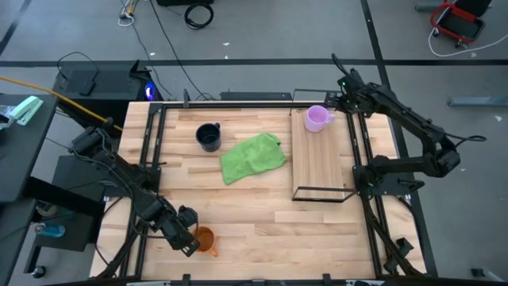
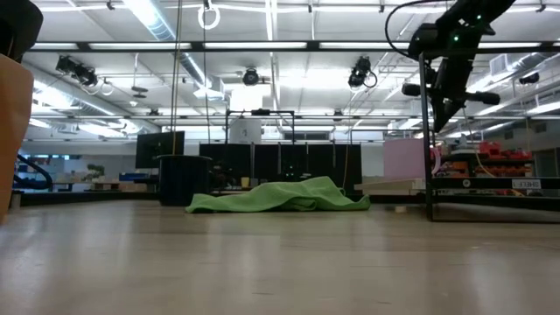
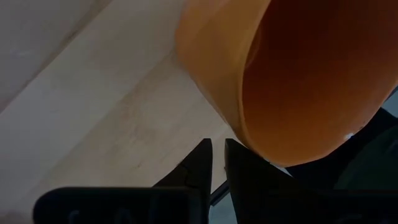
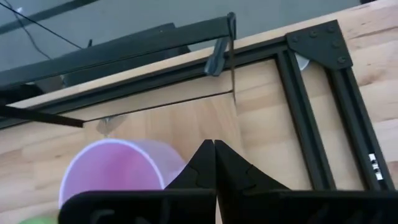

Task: Stack small to large cups/mugs on shelf
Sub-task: Move the shelf to the center

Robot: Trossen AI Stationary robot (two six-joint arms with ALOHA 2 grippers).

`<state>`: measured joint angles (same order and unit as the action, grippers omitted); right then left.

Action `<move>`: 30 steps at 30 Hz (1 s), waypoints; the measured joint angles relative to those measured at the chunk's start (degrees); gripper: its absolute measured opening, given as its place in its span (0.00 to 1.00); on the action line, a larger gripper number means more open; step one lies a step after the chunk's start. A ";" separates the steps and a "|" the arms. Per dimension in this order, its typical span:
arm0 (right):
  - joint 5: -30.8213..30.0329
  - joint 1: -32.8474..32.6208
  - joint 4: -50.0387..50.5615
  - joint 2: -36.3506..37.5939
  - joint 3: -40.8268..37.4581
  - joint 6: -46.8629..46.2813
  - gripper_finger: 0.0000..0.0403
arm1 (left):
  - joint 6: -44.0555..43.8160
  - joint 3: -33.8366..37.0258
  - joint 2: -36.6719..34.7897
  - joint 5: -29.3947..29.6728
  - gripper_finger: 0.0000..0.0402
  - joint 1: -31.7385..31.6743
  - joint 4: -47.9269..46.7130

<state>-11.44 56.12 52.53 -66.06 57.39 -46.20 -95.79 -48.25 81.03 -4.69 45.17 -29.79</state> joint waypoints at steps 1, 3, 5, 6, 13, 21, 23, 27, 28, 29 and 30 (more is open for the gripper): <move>0.51 0.06 0.00 0.00 0.00 0.41 0.00 | 0.00 0.00 0.00 0.00 0.13 0.00 0.01; 1.53 -0.41 0.08 0.10 0.00 1.45 0.00 | -0.02 0.00 0.00 0.10 0.13 0.00 -0.01; 2.35 -1.42 0.56 0.47 0.00 2.46 0.00 | -0.02 0.00 0.00 0.40 0.13 0.02 -0.01; 2.50 -2.06 0.89 0.67 0.00 2.73 0.00 | -0.02 0.00 0.00 0.46 0.13 0.00 -0.01; 2.73 -6.97 2.86 1.70 0.00 3.26 0.00 | -0.04 0.00 0.00 0.63 0.13 0.00 -0.33; 2.75 -11.97 3.17 1.73 0.00 2.84 0.00 | -1.41 0.00 0.00 0.63 0.13 0.00 -0.40; 2.84 -12.40 3.23 1.73 0.00 2.50 0.00 | -1.53 0.00 0.00 0.63 0.13 0.00 -0.42; 2.75 -12.54 5.05 1.73 0.00 1.46 0.00 | -1.53 0.00 0.00 0.63 0.13 0.00 -0.43; 2.82 -12.89 6.00 1.73 0.00 1.57 0.00 | -1.55 0.00 0.00 0.62 0.13 0.00 -0.45; 3.24 -13.39 6.88 1.73 0.00 1.70 0.00 | -1.55 0.00 0.00 0.63 0.13 0.00 -0.47; 4.08 -13.97 7.60 1.83 0.00 2.03 0.00 | -1.55 0.00 0.00 0.61 0.13 0.00 -0.47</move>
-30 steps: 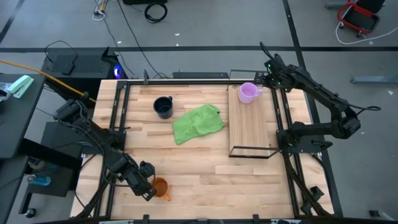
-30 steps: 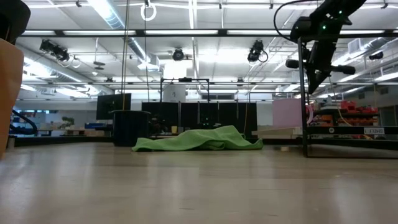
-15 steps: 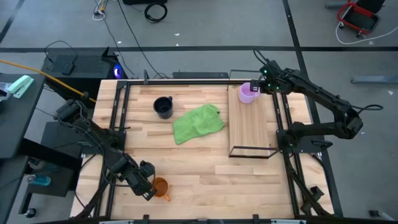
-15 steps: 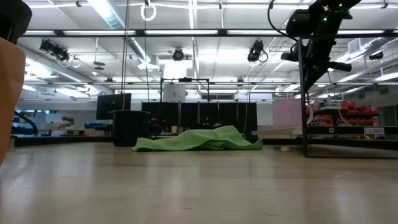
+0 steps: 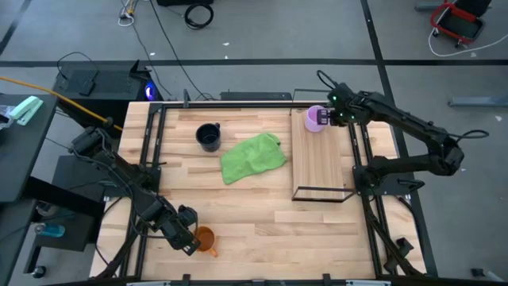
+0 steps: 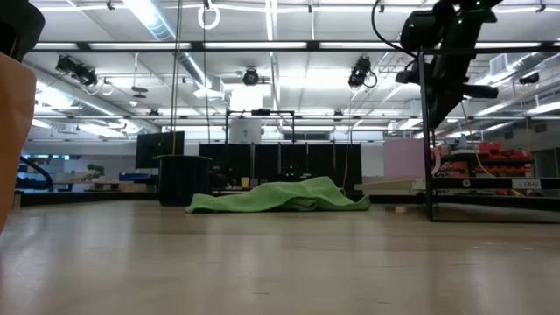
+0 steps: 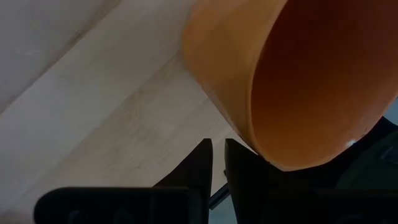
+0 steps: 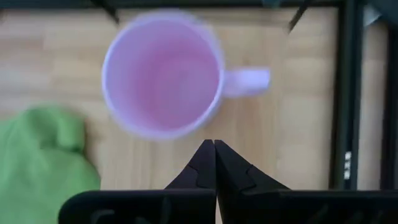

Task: Stack small to large cups/mugs on shelf
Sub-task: Move the shelf to the center

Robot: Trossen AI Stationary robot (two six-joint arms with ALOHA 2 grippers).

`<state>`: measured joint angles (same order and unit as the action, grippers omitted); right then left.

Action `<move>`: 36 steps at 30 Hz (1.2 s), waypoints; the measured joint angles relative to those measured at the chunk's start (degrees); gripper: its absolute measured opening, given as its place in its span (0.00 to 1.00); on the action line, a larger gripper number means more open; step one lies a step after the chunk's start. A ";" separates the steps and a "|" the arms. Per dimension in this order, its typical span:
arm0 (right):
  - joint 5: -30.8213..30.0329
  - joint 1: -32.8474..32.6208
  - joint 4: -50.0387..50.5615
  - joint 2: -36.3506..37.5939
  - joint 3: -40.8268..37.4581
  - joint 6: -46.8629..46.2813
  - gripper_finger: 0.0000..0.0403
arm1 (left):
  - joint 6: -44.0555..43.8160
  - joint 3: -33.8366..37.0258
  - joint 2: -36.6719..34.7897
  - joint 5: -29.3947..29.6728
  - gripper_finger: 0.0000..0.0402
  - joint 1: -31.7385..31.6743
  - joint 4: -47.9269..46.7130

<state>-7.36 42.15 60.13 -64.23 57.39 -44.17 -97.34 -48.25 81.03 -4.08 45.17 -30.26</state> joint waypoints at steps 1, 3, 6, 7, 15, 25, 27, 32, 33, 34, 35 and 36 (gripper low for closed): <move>1.19 -0.64 0.60 0.24 0.00 0.40 0.00 | -0.04 0.00 0.00 0.00 0.13 0.00 -0.01; 3.34 -2.53 1.40 1.06 0.00 0.37 0.00 | -0.87 0.00 0.00 -0.01 0.13 0.02 -0.20; 5.02 -5.80 2.39 2.65 0.00 -0.87 0.00 | -1.75 0.00 0.00 -0.23 0.12 0.07 -1.15; 5.07 -6.90 3.31 3.29 0.00 -1.36 0.00 | -2.37 0.00 0.00 -0.55 0.12 0.07 -1.62; 2.90 -15.35 12.97 6.90 0.00 -8.04 0.00 | -5.06 0.00 -0.27 -3.65 0.12 0.09 -6.08; -0.27 -23.20 18.16 7.04 -2.07 -16.87 0.00 | -8.82 -0.02 -6.41 -2.04 0.11 0.39 -18.28; -0.05 -25.54 18.92 7.17 -2.54 -19.36 0.00 | -8.96 -0.02 -8.20 -0.90 0.11 0.42 -20.86; 0.14 -33.48 22.09 8.15 -2.56 -28.59 0.00 | -8.96 -0.02 -11.67 2.11 0.10 -0.23 -25.83; 0.39 -35.24 22.48 8.40 -2.56 -30.54 0.00 | -8.94 -0.02 -12.23 2.50 0.10 -0.42 -26.53; 0.76 -37.05 22.79 8.61 -2.56 -32.65 0.00 | -8.90 -0.02 -12.63 3.04 0.10 -0.68 -27.17; 1.19 -38.89 23.06 8.81 -2.56 -34.62 0.00 | -8.83 -0.02 -13.09 3.61 0.10 -0.93 -27.65; 1.51 -40.71 23.16 8.93 -2.56 -36.32 0.00 | -8.65 -0.02 -13.37 4.21 0.10 -1.14 -28.26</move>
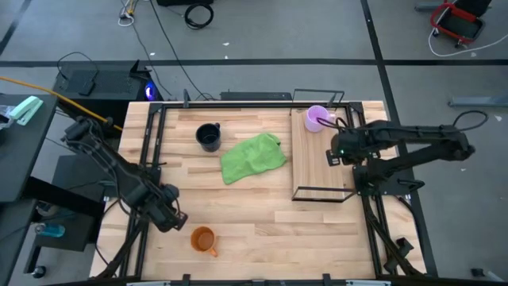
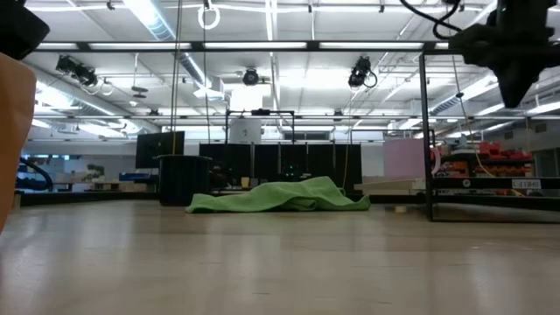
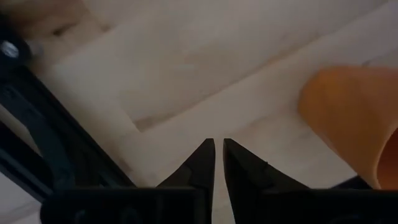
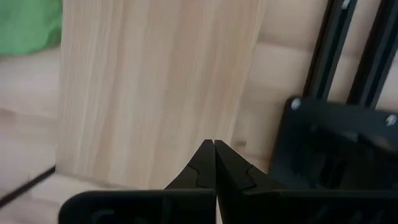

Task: Stack small to large cups/mugs on shelf
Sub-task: Move the shelf to the center

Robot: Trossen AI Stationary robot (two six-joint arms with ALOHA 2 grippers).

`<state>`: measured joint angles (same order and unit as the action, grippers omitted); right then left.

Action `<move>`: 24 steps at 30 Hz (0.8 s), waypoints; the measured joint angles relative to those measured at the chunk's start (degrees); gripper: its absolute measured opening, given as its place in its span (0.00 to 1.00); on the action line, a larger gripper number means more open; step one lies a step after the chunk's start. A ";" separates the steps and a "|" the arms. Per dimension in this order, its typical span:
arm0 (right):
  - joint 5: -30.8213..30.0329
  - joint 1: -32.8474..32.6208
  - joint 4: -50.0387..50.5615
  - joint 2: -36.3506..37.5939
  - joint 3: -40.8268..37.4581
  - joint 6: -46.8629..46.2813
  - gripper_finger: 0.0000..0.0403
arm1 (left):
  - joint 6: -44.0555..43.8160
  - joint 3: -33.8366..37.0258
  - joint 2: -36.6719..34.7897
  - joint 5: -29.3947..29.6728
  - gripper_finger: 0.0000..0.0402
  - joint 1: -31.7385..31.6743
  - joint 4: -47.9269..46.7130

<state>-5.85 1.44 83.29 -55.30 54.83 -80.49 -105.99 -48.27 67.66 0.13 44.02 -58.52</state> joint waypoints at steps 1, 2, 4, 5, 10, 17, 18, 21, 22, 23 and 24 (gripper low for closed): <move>0.19 -1.83 0.18 0.04 0.00 -1.93 0.00 | 0.21 0.00 -0.25 0.40 0.10 -0.28 -0.56; 0.37 -3.59 0.79 0.04 0.00 -3.97 0.00 | 0.48 0.00 -0.38 0.68 0.10 -0.57 -0.89; 0.47 -7.07 1.82 0.07 0.00 -7.87 0.00 | 1.53 0.00 -0.40 1.20 0.10 -1.28 -1.32; 0.75 -8.63 2.12 0.08 0.00 -9.74 0.00 | 1.95 0.00 -0.40 1.34 0.10 -1.62 -1.40; 4.16 -16.82 3.02 0.08 0.00 -18.40 0.00 | 5.09 0.00 -0.40 1.51 0.09 -3.55 -1.36; 6.00 -25.03 6.03 0.08 0.02 -28.67 0.00 | 9.36 0.00 -0.46 2.33 0.10 -6.17 -1.33; 6.19 -25.99 5.93 0.08 0.02 -29.72 0.00 | 9.96 0.00 -0.46 2.37 0.09 -6.52 -1.35; 6.96 -28.64 6.08 0.08 0.01 -32.70 0.00 | 11.50 0.00 -0.48 2.46 0.09 -7.48 -1.33; 7.43 -29.44 6.06 0.08 0.01 -33.54 0.00 | 11.96 0.00 -0.48 2.48 0.09 -7.78 -1.31; 8.12 -30.32 6.03 0.08 0.01 -34.38 0.00 | 12.35 0.00 -0.48 2.48 0.09 -8.04 -1.31; 8.82 -31.24 6.05 0.08 0.01 -35.19 0.00 | 12.63 0.00 -0.48 2.48 0.09 -8.25 -1.31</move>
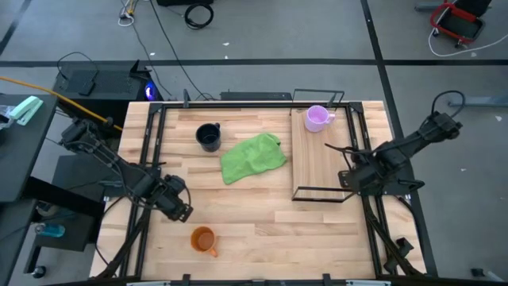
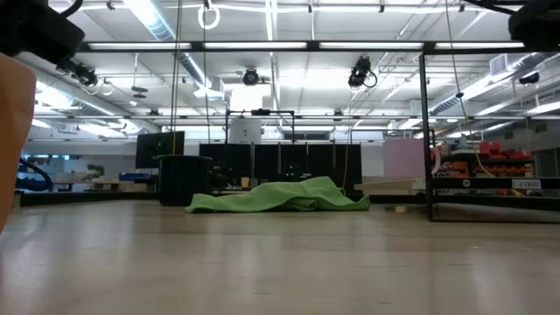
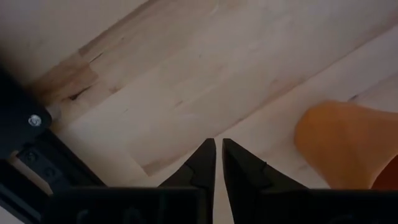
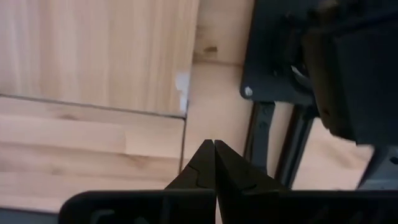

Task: Stack small to large cups/mugs on shelf
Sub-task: Move the shelf to the center

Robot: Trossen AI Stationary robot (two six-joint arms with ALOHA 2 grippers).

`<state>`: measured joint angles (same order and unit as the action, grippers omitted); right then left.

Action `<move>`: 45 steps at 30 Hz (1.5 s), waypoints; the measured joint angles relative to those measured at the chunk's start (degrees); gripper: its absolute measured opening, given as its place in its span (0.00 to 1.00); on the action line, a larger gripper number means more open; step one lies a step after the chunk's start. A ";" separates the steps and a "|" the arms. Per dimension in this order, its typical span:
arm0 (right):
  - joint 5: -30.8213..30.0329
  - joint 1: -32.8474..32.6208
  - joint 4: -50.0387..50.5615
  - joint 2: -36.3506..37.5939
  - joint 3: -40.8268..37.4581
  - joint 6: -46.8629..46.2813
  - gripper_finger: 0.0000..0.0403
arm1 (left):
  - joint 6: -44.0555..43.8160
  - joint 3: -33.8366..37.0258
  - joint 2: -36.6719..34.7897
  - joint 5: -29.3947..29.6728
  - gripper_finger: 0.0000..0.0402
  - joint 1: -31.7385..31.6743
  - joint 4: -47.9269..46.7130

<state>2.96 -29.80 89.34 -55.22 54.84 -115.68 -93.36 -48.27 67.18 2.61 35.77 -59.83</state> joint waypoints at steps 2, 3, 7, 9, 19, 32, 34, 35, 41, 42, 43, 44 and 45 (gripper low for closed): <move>1.14 -1.74 -0.04 0.00 0.01 -1.49 0.00 | 0.20 0.00 0.00 0.13 0.09 -0.13 -0.02; 1.59 -2.54 -0.12 0.00 0.01 -2.17 0.00 | 0.22 0.00 0.00 0.21 0.10 -0.21 -0.02; 2.06 -5.42 -1.59 -0.13 0.01 -4.83 0.00 | 0.22 0.00 0.00 0.24 0.10 -0.31 -0.02; 2.08 -6.41 -3.27 -0.32 0.01 -5.52 0.00 | 0.22 0.00 0.00 0.22 0.09 -0.31 0.00; 1.72 -7.26 -5.22 -2.54 0.01 -5.87 0.00 | 0.17 0.02 0.00 0.39 0.09 -0.31 -0.02; -1.22 -7.25 -8.19 -3.77 0.01 -6.05 0.00 | 0.17 0.04 0.00 0.39 0.08 -0.31 0.00; -1.87 -7.23 -9.44 -4.22 0.01 -5.89 0.00 | 0.15 0.04 0.00 0.39 0.08 -0.31 -0.02; -2.12 -7.19 -9.91 -4.49 0.01 -5.81 0.00 | 0.16 0.04 0.00 0.39 0.09 -0.31 -0.01; -2.51 -7.08 -11.96 -6.32 0.01 -5.14 0.00 | 0.16 0.04 0.00 0.39 0.10 -0.31 0.00; -2.55 -7.08 -12.43 -6.65 0.01 -4.80 0.00 | 0.15 0.04 0.00 0.39 0.10 -0.31 -0.02; -2.62 -7.08 -12.88 -6.93 0.01 -4.67 0.00 | 0.17 0.04 0.00 0.39 0.10 -0.31 -0.01; -2.75 -7.08 -13.13 -7.19 0.01 -4.60 0.00 | 0.15 0.04 0.00 0.39 0.09 -0.31 0.00; -2.95 -7.08 -13.38 -7.50 0.01 -4.58 0.00 | 0.17 0.04 0.00 0.39 0.09 -0.31 -0.02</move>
<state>0.01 -36.88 75.96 -62.72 54.85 -120.27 -93.19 -48.23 67.18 3.01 35.46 -59.86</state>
